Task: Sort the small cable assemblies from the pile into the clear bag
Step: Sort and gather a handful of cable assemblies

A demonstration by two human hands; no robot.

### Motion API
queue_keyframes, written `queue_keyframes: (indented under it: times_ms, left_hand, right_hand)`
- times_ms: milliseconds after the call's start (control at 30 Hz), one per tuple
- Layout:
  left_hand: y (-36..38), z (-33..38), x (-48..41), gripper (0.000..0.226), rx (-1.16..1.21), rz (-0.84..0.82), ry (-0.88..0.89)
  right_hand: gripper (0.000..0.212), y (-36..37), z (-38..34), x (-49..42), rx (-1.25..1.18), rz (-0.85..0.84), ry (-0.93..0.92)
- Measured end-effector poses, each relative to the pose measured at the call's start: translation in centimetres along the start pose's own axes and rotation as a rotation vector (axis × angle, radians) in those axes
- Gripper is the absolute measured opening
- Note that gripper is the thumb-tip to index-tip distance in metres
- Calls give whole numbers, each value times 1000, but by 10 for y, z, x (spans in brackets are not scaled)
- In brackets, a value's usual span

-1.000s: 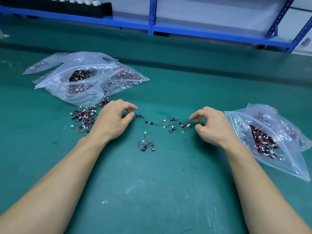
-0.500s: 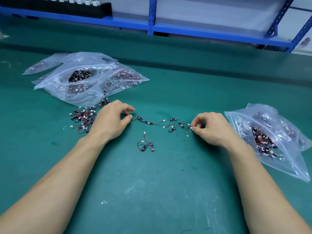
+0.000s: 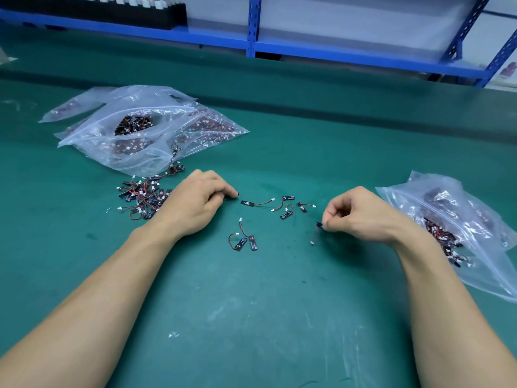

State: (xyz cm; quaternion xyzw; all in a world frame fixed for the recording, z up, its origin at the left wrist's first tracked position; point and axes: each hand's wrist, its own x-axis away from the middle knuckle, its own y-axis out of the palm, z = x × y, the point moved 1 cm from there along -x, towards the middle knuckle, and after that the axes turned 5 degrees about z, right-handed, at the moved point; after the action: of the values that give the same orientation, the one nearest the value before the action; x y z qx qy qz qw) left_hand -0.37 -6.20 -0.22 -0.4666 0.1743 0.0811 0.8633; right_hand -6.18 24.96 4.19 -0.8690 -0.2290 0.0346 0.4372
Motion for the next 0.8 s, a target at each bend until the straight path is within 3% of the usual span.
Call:
queue_keyframes:
  times_ms: [133, 267, 467, 700, 800]
  left_hand:
    - [0, 1, -1, 34, 20, -5, 8]
    - [1, 1, -1, 37, 42, 28, 11]
    - [-5, -1, 0, 33, -48, 111, -55]
    - [-40, -12, 11, 30, -392, 169, -226]
    - [-48, -16, 19, 29, -534, 115, -270]
  right_hand:
    - [4, 18, -26, 6, -178, -116, -119]
    - [9, 41, -40, 5, -180, -154, -196]
    - [17, 43, -33, -3, -215, 76, -188]
    - [17, 45, -30, -4, -225, 136, -187]
    - [18, 45, -30, -4, -242, 159, -194]
